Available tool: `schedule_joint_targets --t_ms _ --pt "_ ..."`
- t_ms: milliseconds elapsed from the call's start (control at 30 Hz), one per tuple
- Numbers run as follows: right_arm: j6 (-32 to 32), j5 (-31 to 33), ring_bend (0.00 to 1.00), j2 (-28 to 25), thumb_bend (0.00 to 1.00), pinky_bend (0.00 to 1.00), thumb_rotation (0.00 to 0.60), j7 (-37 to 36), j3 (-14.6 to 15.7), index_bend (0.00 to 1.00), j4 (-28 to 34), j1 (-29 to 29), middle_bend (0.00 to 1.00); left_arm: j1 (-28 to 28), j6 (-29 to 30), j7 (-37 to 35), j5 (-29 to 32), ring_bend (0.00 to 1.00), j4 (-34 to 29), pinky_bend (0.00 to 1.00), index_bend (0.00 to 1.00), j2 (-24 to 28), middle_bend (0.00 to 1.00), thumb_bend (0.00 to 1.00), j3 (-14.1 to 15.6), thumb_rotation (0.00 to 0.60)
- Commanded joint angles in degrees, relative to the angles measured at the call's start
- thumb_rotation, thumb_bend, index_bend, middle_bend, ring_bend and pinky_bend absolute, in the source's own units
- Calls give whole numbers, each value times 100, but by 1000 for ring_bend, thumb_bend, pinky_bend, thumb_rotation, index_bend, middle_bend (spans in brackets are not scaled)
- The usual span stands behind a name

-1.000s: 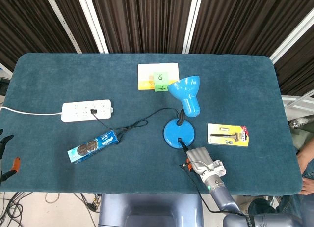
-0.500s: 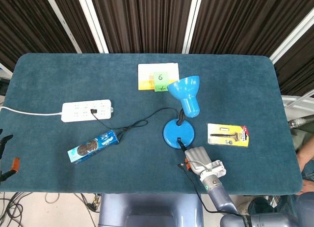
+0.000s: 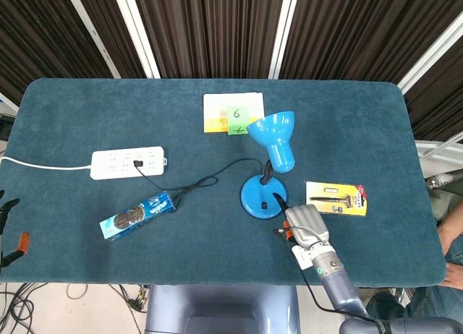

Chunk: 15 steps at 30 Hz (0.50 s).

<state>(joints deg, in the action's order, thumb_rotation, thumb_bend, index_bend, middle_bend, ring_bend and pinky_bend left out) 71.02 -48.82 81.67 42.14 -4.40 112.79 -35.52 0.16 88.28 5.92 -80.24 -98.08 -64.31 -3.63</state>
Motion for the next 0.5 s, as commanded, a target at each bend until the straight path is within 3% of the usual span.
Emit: schedule_joint_targets --t_ms 33,100,167,367,500 --pt "316 -258 347 -288 450 1000 600 -12 179 0 112 219 285 -2 -3 7 17 0 2 0 160 -8 0 423 -7 600" --pt "506 -549 236 -477 379 1000 600 -88 411 0 136 422 197 -1 11 8 9 0 0 0 160 -11 0 422 -12 600" --pt "725 -932 184 -682 352 1000 600 -340 645 0 187 684 165 2 27 18 -4 0 -3 0 160 -15 0 422 -12 600" --pt "1831 -2579 132 -1204 315 1000 600 -1745 1273 0 -212 1690 111 -6 37 78 -64 0 -28 0 160 -50 0 423 11 600" --pt "2572 -3255 108 -1331 313 1000 600 -2268 1443 0 -727 2225 86 -9 39 95 -77 0 -40 0 160 -64 0 423 16 600"
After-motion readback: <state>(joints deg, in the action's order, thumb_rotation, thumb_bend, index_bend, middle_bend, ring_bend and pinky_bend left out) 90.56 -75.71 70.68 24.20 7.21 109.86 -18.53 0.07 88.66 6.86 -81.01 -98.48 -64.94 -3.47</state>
